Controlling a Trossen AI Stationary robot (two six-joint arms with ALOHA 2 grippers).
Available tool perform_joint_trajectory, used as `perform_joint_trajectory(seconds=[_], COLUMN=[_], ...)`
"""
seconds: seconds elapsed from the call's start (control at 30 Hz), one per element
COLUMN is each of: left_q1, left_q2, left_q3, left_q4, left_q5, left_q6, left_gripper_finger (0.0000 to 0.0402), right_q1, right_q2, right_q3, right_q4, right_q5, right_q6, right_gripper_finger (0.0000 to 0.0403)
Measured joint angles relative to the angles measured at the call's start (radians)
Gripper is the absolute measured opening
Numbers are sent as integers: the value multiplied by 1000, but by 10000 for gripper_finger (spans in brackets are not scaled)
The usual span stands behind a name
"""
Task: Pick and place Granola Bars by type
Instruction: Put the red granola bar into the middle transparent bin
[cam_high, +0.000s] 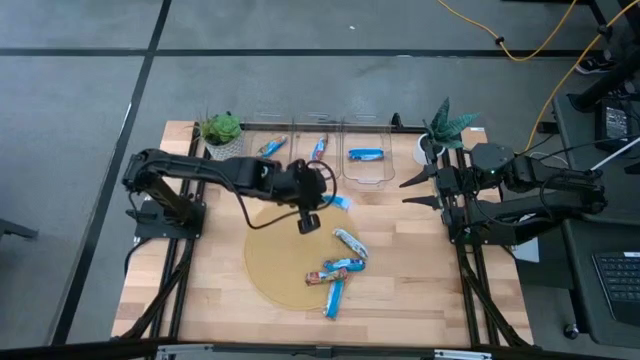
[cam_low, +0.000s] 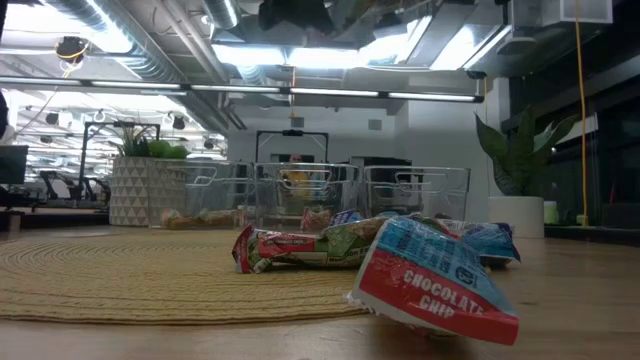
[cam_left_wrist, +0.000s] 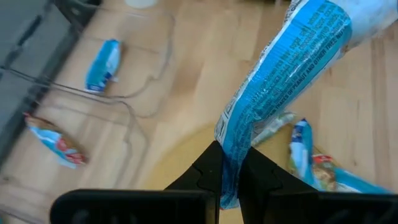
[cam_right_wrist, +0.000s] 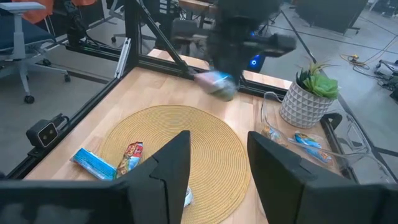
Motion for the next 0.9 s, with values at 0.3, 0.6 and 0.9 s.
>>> perform_joint_trajectory(seconds=[0.3,0.6,0.9], left_q1=[145,324,482], left_q2=[-111,-162,-164], left_q3=[0,0,0], left_q4=[0,-49,-58], left_q5=[91,240,337], left_q6=[140,278,378], left_gripper_finger=[22,22,22], right_q1=[0,0,0], right_q2=[0,0,0], right_q3=[0,0,0], right_q4=[5,4,4], right_q5=[26,78,79], right_q6=[0,5,11], right_gripper_finger=[161,161,161])
